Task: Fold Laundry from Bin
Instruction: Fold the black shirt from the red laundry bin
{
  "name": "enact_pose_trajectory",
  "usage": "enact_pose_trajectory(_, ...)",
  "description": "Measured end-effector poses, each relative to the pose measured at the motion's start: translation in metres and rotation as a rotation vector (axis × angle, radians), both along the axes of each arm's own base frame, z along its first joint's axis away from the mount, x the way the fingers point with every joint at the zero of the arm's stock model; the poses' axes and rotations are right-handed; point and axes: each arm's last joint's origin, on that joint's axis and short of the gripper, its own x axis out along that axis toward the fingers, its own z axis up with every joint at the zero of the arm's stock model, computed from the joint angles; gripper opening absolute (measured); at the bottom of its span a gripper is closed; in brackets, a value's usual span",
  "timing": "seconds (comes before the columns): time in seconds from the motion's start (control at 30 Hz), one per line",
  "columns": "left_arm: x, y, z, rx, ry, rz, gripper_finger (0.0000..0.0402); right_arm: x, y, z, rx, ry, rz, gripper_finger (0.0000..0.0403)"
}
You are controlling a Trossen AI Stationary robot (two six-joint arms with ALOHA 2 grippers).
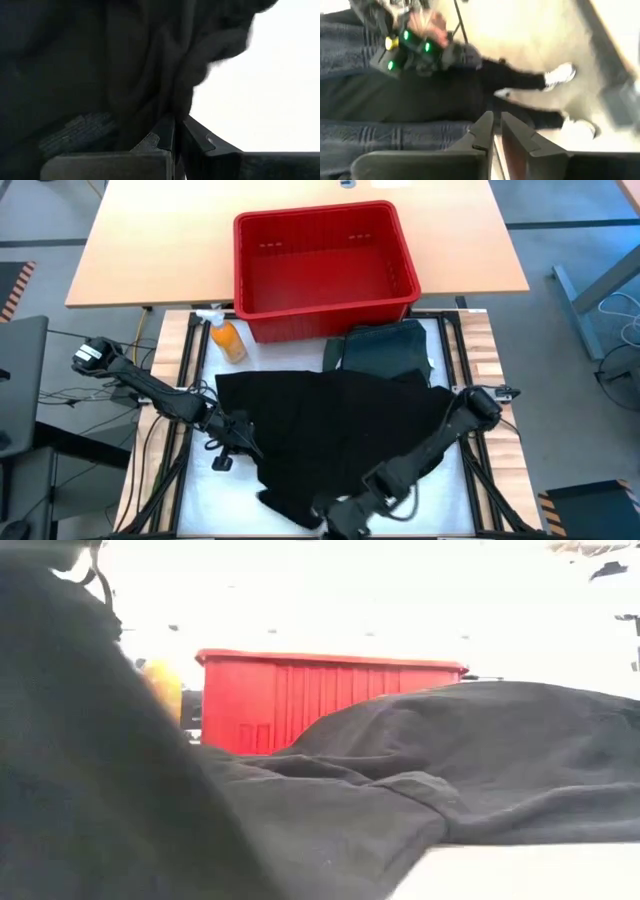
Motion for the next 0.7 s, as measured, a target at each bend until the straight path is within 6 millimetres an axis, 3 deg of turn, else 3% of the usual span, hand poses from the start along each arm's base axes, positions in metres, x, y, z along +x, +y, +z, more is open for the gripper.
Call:
enact_pose_trajectory(0.17, 0.001, -0.001, 0.002, 0.009, -0.016, -0.019, 0.0000, -0.013, 0.012, 0.000, 0.007, 0.061, -0.005, 0.0090)
enact_pose_trajectory(0.3, 0.000, 0.000, 0.001, 0.019, -0.014, -0.029, 0.0000, -0.022, 0.002, 0.006, -0.118, 0.065, -0.053, 0.0108)
enact_pose_trajectory(0.47, 0.000, 0.000, 0.001, 0.006, -0.001, -0.016, 0.0000, -0.055, -0.033, 0.030, -0.401, 0.139, -0.191, 0.0113)
enact_pose_trajectory(0.7, -0.005, -0.005, 0.001, -0.037, 0.044, -0.022, 0.0000, -0.133, -0.102, 0.074, -0.723, 0.413, -0.359, 0.0113)
